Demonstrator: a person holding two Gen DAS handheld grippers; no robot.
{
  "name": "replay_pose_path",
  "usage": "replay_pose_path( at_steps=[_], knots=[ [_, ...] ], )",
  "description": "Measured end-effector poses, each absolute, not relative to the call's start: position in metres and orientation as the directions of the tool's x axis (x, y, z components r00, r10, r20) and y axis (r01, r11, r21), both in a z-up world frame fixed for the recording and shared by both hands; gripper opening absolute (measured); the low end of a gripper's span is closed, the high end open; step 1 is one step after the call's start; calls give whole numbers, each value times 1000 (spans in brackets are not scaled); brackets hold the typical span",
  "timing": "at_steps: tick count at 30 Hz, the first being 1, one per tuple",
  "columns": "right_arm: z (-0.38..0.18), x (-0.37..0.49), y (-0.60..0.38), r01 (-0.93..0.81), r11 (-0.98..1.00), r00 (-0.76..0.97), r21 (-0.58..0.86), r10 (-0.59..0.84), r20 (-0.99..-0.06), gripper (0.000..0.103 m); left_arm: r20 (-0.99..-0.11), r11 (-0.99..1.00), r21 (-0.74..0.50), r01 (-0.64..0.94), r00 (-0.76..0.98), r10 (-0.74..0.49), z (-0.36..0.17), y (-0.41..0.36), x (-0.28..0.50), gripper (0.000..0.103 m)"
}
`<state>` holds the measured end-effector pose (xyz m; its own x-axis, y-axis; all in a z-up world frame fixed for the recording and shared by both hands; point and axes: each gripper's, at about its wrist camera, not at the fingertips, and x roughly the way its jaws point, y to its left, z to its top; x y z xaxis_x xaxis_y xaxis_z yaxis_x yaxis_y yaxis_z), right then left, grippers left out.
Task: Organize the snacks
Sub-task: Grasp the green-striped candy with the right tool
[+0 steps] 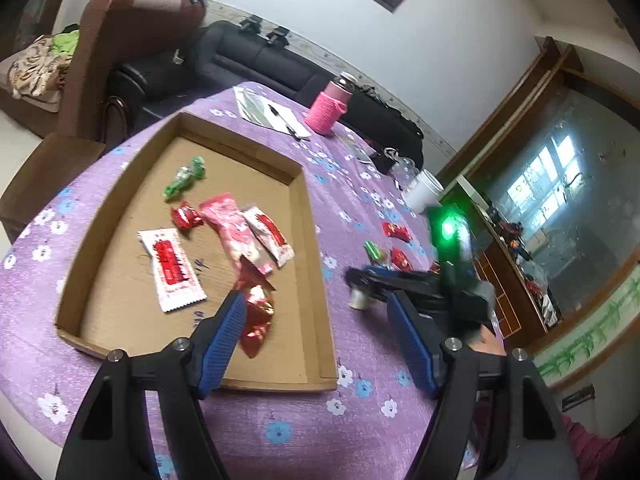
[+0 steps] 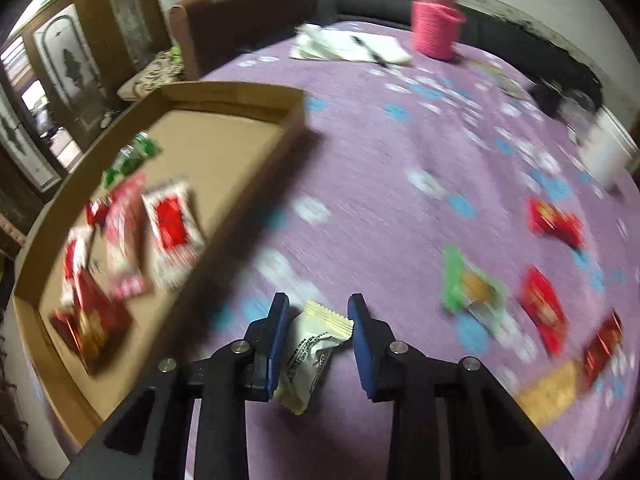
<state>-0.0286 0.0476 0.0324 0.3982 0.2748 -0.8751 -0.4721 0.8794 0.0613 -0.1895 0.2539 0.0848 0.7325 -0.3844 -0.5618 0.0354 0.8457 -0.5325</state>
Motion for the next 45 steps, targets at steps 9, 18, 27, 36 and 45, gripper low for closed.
replay_pose_path(
  at_steps=[9, 18, 27, 36, 45],
  knots=[
    [70, -39, -72, -341, 899, 463, 275, 415, -783, 63, -566, 846, -510, 154, 680, -465, 82, 210, -183, 72],
    [51, 14, -24, -439, 887, 472, 141, 361, -804, 71, -612, 877, -411, 246, 639, -466, 86, 164, -189, 72],
    [29, 17, -33, -393, 914, 459, 96, 286, -841, 38, -645, 875, -385, 293, 594, -482, 80, 133, -176, 72],
    [32, -24, -91, -326, 907, 448, 265, 395, -802, 37, -720, 877, -357, 321, 503, -477, 52, 72, -121, 72],
    [33, -25, -118, -293, 870, 459, 397, 492, -740, 37, -800, 933, -162, 320, 511, -314, 25, 28, -76, 41]
  ],
)
